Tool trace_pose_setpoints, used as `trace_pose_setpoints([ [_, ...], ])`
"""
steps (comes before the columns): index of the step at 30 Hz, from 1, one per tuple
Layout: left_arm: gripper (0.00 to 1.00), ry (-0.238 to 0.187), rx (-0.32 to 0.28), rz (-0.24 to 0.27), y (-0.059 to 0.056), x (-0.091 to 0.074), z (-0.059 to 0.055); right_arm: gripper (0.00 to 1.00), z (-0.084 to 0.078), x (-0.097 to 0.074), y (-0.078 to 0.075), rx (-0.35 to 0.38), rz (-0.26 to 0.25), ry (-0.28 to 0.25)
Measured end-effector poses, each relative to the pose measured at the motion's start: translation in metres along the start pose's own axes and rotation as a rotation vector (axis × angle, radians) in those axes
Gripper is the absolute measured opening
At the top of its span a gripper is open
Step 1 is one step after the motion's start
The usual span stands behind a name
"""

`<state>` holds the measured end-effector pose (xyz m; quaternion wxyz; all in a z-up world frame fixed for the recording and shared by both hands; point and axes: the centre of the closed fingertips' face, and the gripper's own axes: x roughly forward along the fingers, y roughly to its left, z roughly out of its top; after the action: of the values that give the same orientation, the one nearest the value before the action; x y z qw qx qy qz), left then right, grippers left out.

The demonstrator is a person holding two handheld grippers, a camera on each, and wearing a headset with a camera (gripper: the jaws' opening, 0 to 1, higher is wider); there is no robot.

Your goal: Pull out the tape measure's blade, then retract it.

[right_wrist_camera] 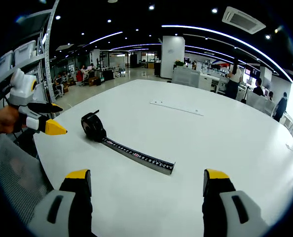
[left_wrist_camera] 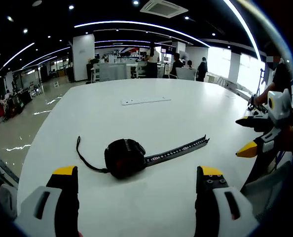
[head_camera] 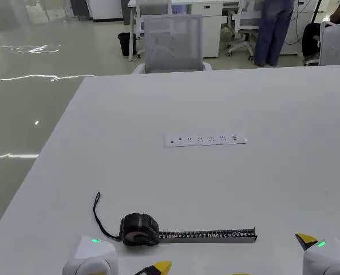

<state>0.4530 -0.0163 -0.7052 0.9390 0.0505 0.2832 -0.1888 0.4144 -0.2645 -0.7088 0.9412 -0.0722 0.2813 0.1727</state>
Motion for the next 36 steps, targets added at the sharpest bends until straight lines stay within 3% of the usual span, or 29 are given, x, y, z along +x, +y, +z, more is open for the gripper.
trace_pose_setpoints([
  [13,0.98,-0.023,-0.053,0.122,0.011,0.014,0.003,0.85,0.004,0.005,-0.002,-0.043,0.027,-0.039],
  [18,0.98,-0.043,-0.08,0.162,0.011,0.02,0.006,0.78,0.002,0.011,0.001,-0.088,0.085,-0.035],
  [22,0.94,-0.062,-0.139,0.189,0.011,0.023,0.008,0.74,0.001,0.015,0.0,-0.119,0.121,-0.029],
  [28,0.91,-0.05,-0.153,0.212,0.012,0.031,0.004,0.65,0.0,0.022,-0.003,-0.177,0.168,-0.033],
  [36,0.89,-0.04,-0.187,0.26,0.024,0.039,-0.002,0.54,-0.005,0.032,-0.009,-0.243,0.241,-0.02],
])
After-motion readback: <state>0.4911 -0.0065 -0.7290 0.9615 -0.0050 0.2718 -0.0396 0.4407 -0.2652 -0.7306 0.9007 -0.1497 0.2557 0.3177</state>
